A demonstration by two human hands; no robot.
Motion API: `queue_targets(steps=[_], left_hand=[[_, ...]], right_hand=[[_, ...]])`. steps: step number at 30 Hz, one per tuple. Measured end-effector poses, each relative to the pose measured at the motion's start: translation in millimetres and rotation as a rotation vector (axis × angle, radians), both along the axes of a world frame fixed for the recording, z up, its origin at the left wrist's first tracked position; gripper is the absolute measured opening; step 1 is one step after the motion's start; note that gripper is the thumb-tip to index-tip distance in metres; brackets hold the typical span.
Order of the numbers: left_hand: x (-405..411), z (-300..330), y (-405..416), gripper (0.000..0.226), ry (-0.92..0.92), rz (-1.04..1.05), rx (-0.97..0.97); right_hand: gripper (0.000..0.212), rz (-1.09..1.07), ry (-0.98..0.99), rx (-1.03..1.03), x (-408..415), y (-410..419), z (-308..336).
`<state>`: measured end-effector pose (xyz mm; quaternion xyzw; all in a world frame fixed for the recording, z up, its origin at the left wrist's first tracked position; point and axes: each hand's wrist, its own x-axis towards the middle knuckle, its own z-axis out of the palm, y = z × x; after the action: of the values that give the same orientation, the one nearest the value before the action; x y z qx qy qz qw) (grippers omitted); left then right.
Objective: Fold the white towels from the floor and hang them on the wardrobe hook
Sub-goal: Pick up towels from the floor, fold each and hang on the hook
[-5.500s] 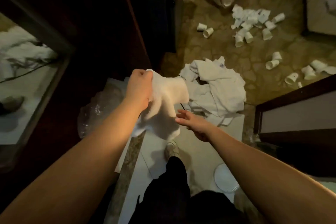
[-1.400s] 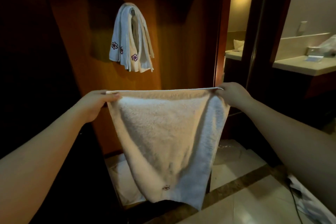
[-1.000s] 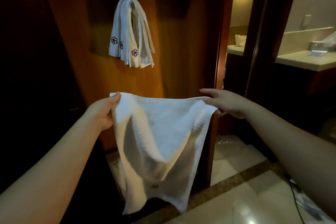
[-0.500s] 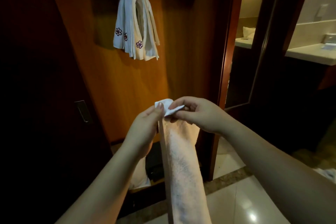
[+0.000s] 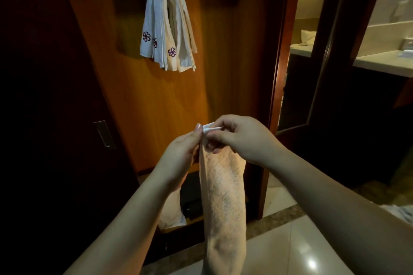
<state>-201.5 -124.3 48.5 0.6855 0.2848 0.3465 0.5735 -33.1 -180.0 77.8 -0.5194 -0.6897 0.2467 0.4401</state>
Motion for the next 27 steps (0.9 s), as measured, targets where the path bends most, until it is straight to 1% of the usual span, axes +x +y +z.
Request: queue_targets(steps=[2, 3, 4, 6, 7, 9, 11, 12, 14, 16, 19, 21, 22, 24, 25, 26, 27], left_hand=[[1.8, 2.5, -2.0, 0.076, 0.043, -0.020, -0.005], [2.1, 3.2, -2.2, 0.084, 0.092, -0.039, 0.043], [1.7, 3.2, -2.7, 0.077, 0.162, -0.053, 0.132], [1.6, 3.5, -2.7, 0.042, 0.273, -0.040, 0.273], [1.6, 3.0, -2.1, 0.029, 0.274, -0.017, 0.306], [2.2, 2.3, -0.2, 0.020, 0.260, 0.052, 0.335], [2.7, 3.0, 1.4, 0.021, 0.257, 0.091, 0.343], [2.4, 2.7, 2.4, 0.023, 0.265, 0.091, 0.343], [-0.3, 3.0, 4.8, 0.027, 0.278, 0.072, 0.305], [-5.1, 2.4, 8.8, 0.030, 0.253, 0.043, 0.240], [-16.4, 5.7, 15.4, 0.033, 0.207, 0.069, 0.243], [-24.6, 6.6, 21.6, 0.031, 0.178, 0.115, 0.258], [-29.1, 6.2, 25.1, 0.028, 0.174, 0.139, 0.256], [-38.2, 2.6, 33.0, 0.026, 0.212, 0.171, 0.268], [-42.1, 0.2, 36.1, 0.025, 0.249, 0.175, 0.285], [-45.1, -1.9, 38.5, 0.025, 0.277, 0.180, 0.294], [-47.5, -3.3, 39.7, 0.025, 0.281, 0.191, 0.293]], right_hand=[[0.006, -0.041, -0.050, -0.009, 1.0, 0.4, 1.9], [0.006, -0.067, -0.086, -0.013, 2.2, 1.1, 3.1], [0.007, -0.087, -0.124, -0.021, 3.5, 1.8, 4.2], [0.010, -0.098, -0.174, -0.048, 5.6, 4.1, 6.6], [0.012, -0.099, -0.183, -0.062, 6.1, 5.5, 8.1], [0.013, -0.076, -0.155, -0.105, 7.4, 7.5, 12.8], [0.018, -0.010, -0.111, -0.200, 11.9, 8.4, 19.9], [0.020, 0.021, -0.129, -0.256, 15.9, 8.6, 23.6], [0.020, 0.081, -0.225, -0.363, 25.9, 9.4, 27.3], [0.017, 0.119, -0.339, -0.467, 36.5, 11.4, 23.0], [0.014, 0.139, -0.537, -0.590, 52.0, 14.7, 0.4], [0.014, 0.114, -0.651, -0.611, 62.2, 15.2, -19.8], [0.018, 0.092, -0.684, -0.625, 66.7, 14.8, -28.2], [0.025, 0.016, -0.753, -0.617, 76.3, 14.8, -36.3], [0.023, -0.040, -0.787, -0.564, 81.9, 14.9, -35.7], [0.016, -0.099, -0.794, -0.479, 86.2, 13.7, -31.3], [0.013, -0.147, -0.762, -0.375, 89.2, 12.2, -24.9]])
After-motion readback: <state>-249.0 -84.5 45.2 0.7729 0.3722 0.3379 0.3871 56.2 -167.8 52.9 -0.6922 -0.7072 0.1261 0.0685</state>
